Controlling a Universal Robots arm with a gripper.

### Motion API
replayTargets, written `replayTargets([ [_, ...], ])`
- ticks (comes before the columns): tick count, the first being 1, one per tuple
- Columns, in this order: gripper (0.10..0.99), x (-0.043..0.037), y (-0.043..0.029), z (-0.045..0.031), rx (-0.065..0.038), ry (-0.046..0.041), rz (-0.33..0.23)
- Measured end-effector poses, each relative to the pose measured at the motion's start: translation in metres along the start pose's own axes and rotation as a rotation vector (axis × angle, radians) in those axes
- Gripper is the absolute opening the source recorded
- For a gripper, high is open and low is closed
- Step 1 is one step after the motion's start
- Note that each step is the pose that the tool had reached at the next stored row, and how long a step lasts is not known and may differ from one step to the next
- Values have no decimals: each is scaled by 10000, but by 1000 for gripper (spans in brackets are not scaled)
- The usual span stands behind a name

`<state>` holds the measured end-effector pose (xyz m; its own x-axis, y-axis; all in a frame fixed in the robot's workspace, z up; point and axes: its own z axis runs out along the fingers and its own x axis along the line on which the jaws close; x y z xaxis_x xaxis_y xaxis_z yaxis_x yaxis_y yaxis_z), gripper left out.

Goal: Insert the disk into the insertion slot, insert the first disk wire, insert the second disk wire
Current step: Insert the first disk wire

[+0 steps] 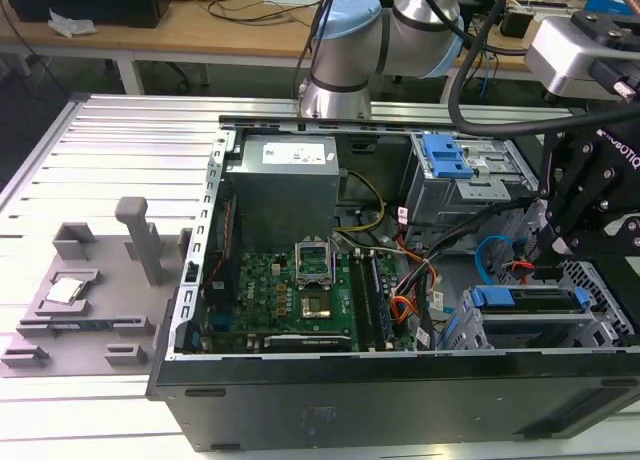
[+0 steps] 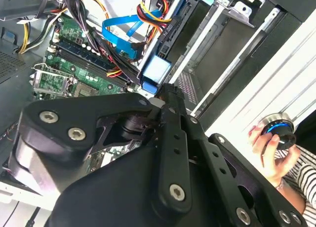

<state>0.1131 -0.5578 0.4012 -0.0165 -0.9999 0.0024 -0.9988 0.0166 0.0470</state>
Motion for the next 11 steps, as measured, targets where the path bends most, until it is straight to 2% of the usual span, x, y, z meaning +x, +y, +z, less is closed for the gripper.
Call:
replayTargets([
  [1,106,-3,-104,-1,-17,2,-2],
  [4,106,-46,-275,7,-75,8,-2],
  [5,106,-105,-329,22,-94,8,0],
  [8,106,-183,-387,69,-118,10,-1],
  [11,106,-193,-416,129,-129,11,-1],
])
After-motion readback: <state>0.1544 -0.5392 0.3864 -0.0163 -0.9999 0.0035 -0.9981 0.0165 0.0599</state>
